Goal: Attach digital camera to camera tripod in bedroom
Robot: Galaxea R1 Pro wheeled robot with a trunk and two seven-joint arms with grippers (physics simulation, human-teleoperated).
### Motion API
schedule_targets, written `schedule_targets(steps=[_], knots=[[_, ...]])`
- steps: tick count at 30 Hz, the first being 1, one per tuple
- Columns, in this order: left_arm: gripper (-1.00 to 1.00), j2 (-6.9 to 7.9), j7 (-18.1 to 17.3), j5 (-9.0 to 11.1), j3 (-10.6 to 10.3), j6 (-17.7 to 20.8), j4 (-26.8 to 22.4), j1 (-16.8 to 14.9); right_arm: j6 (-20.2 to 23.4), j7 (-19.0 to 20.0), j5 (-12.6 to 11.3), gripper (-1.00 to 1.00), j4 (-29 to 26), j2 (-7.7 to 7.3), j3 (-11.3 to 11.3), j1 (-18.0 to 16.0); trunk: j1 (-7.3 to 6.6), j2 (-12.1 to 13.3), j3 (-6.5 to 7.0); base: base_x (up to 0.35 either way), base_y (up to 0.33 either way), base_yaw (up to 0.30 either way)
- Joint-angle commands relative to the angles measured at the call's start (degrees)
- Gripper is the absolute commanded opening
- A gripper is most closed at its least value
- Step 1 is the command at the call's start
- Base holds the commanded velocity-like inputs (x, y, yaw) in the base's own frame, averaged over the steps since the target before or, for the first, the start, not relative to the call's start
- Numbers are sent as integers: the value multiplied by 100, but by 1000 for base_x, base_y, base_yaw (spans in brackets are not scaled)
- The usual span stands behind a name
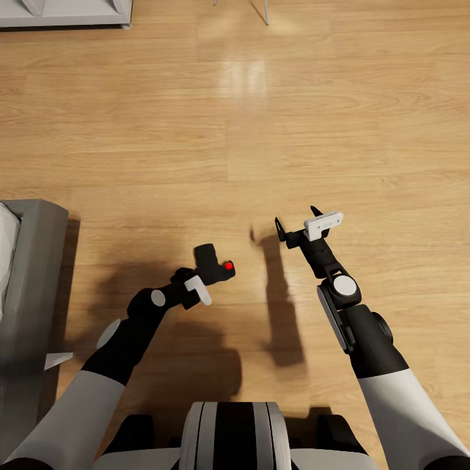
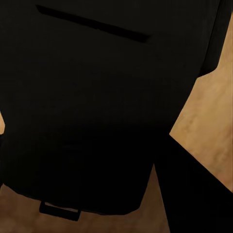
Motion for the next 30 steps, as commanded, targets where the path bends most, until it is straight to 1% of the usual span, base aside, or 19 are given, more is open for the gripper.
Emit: schedule_targets(steps=[1,10,11,15,18,20,23,26,30], knots=[[-100,1,-31,-35,-14,17,-11,-2,-12,6,59,100,0,-2,0,-2,-1,-1,-3,0,0,0],[-100,-25,-33,-29,-8,17,-99,-6,-12,6,59,100,0,-2,0,0,-1,-1,-3,0,0,0],[-100,-51,-116,288,68,79,-1318,-11,-4,12,50,100,56,-2,-6,60,-1,-1,-3,0,0,0],[-100,-58,-122,759,98,141,-1582,-11,2,9,50,100,98,-2,-7,61,-1,-1,-3,0,0,0],[-100,-61,-124,1025,108,266,-1759,-11,4,8,48,100,119,-2,-14,60,-1,-1,-3,0,0,0],[-100,-62,-128,1134,108,388,-1864,-11,5,7,39,100,138,-2,-20,61,-1,-1,-3,0,0,0],[-100,-79,-145,1228,109,593,-1983,-11,5,7,3,100,157,-2,-27,60,-1,-1,-3,0,0,0],[-100,-135,-163,1277,109,792,-2118,-11,10,7,-53,100,166,-2,-31,60,-1,-1,-3,0,0,0],[-100,-246,-194,1308,109,1077,-2315,-11,19,3,-126,100,172,-2,-33,60,-1,-1,-3,0,0,0]])
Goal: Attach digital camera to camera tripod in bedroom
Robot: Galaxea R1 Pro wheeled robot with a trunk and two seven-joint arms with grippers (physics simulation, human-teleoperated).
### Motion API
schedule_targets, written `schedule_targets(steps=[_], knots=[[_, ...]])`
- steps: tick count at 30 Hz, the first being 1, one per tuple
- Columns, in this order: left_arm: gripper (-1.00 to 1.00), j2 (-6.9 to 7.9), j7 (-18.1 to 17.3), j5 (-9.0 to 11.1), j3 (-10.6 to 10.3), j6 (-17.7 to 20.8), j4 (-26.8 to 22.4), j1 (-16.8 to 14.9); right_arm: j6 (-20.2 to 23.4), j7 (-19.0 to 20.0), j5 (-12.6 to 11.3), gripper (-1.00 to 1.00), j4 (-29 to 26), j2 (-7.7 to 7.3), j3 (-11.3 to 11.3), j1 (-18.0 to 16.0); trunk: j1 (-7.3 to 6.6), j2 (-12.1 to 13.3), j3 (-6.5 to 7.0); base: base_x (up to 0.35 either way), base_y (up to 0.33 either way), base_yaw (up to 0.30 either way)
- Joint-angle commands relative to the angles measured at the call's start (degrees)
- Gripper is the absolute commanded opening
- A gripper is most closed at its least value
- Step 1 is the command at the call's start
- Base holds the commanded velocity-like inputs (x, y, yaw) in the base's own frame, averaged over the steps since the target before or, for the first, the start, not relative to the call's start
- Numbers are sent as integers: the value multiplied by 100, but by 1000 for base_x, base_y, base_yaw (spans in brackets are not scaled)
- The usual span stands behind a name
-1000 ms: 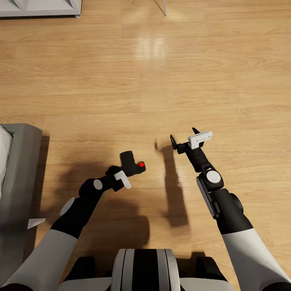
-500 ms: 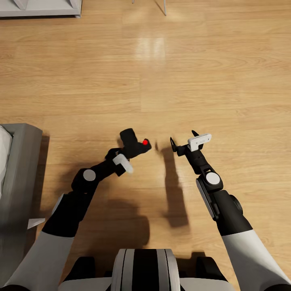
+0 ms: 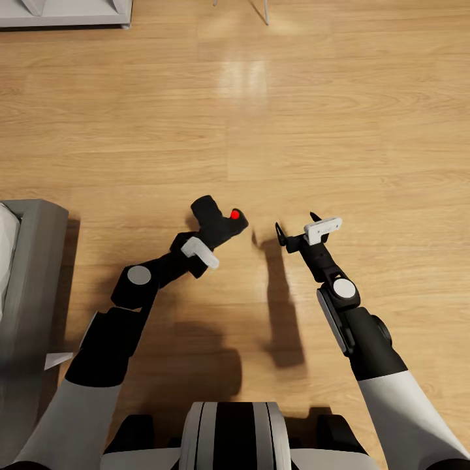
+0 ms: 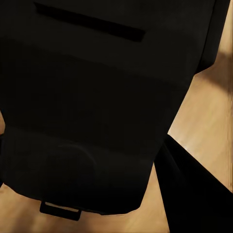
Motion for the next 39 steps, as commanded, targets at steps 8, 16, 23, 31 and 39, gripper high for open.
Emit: schedule_targets(steps=[8,16,23,31,39], knots=[[-100,-92,-385,-19,-3,502,-237,-3,9,-5,0,100,5,-3,-2,-2,-1,-1,-3,0,0,0],[-100,-183,-661,-14,2,634,-279,-3,13,-7,-8,100,5,-3,-8,0,-1,-1,-3,0,0,0],[-100,-366,-919,-8,0,656,-291,-3,9,-8,-10,100,6,-3,-9,0,-1,-1,-3,0,0,0],[-100,-424,-1641,-7,-5,654,-294,-3,-14,-11,-10,100,4,-3,-17,-2,-1,-1,-3,0,0,0],[-100,-420,-2044,-12,8,625,-289,-3,-27,-15,-10,100,4,-3,-17,0,-1,-1,-3,0,0,0]])
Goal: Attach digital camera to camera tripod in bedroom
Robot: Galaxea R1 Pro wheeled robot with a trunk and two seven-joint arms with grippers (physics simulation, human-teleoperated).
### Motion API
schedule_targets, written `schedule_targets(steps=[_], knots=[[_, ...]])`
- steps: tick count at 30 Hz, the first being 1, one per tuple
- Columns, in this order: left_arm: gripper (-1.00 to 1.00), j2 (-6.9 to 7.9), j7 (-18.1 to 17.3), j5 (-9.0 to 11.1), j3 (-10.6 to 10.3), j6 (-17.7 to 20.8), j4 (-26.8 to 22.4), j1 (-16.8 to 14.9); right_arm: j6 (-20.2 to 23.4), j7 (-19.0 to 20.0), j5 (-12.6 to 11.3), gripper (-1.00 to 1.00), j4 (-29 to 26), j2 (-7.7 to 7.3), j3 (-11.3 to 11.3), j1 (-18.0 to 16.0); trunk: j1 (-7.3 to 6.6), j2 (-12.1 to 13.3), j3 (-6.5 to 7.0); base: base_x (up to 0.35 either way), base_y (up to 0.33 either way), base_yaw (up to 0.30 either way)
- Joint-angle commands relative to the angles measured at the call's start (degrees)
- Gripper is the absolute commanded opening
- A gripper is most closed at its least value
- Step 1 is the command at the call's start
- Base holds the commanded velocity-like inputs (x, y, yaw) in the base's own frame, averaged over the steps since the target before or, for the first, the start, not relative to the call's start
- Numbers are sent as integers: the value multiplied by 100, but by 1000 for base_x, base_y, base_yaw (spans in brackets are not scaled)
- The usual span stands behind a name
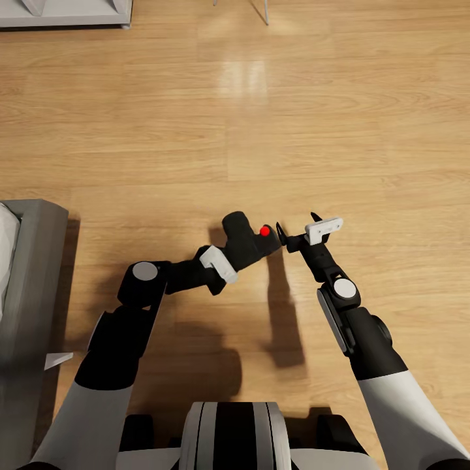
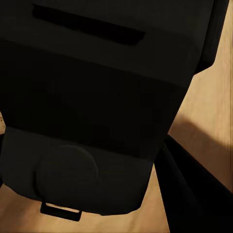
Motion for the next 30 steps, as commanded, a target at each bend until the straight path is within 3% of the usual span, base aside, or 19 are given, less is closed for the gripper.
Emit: schedule_targets(steps=[1,15,24,30], knots=[[-100,-3,-78,-30,10,40,-7,-3,-11,7,46,100,0,-3,1,-2,-1,-1,-3,0,0,0],[-100,-2,-190,-24,178,33,-5,-3,-14,6,46,100,-7,-3,0,-4,-1,-1,-3,0,0,0],[-100,-6,-195,-23,415,32,-4,-3,-14,7,46,100,-9,-3,0,-4,-1,-1,-3,0,0,0],[-100,-4,-206,-23,515,35,-6,-3,-14,6,46,100,-11,-3,0,-4,-16,7,130,0,0,0]])
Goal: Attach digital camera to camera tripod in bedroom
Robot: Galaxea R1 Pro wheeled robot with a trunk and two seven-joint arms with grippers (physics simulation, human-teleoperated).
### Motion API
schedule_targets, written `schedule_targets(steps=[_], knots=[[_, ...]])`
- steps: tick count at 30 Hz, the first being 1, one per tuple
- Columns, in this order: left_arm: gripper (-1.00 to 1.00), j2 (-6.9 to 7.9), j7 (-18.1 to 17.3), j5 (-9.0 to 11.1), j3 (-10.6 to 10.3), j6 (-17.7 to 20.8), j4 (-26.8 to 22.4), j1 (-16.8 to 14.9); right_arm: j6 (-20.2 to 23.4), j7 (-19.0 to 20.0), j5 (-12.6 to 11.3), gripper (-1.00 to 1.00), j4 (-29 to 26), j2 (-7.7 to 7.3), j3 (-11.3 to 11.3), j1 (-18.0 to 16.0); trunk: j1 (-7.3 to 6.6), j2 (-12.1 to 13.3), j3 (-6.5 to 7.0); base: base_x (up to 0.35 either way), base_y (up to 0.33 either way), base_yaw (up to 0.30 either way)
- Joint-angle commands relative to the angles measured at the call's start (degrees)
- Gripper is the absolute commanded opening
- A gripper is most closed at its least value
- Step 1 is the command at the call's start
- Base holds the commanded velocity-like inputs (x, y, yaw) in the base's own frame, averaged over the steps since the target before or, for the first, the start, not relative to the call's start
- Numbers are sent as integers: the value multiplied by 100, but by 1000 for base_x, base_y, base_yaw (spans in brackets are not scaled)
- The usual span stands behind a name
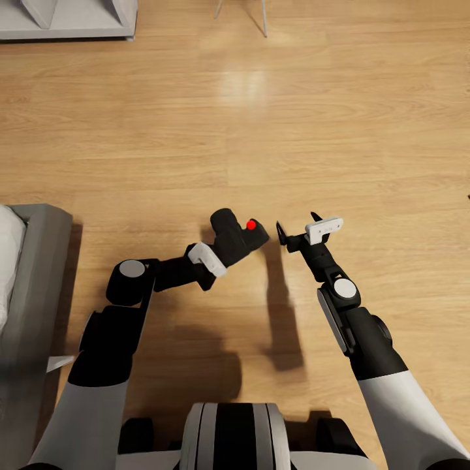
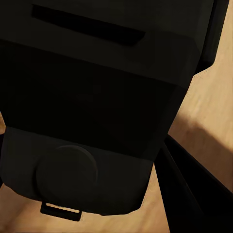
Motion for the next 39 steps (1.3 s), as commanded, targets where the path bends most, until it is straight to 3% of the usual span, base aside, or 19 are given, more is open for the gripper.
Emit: schedule_targets(steps=[1,9,12,19,24,26,27,30,39], knots=[[-100,-1,-58,-32,26,46,-7,-3,-11,7,46,100,-1,-3,1,-2,-3,0,20,0,0,0],[-100,-18,-49,-21,431,70,-6,-3,-11,7,46,100,-5,-3,1,-2,-24,11,197,0,0,0],[-100,-24,-45,-20,496,133,-6,-3,-11,7,46,100,-4,-3,1,-2,-31,15,264,0,0,0],[-100,10,-122,-24,545,722,-7,-3,-11,2,46,100,-6,-3,1,-2,-50,24,419,0,0,0],[-100,55,-604,-25,555,1000,-11,-3,-11,-1,46,100,-9,-3,-1,-2,-62,31,530,0,0,0],[-100,78,-905,-25,559,1044,-9,-3,-11,-1,46,100,-14,-4,-13,-2,-68,34,574,0,0,0],[-100,107,-1218,-25,561,1071,-9,-3,-6,0,46,100,-17,-4,-45,-2,-70,35,596,0,0,0],[-100,145,-1601,-25,564,1090,-7,-3,3,3,46,100,-22,-3,-139,-2,-78,39,663,0,0,0],[-100,222,-1955,-25,571,1112,-6,-3,-5,9,46,100,-53,-5,-378,-2,-101,51,862,0,0,0]])
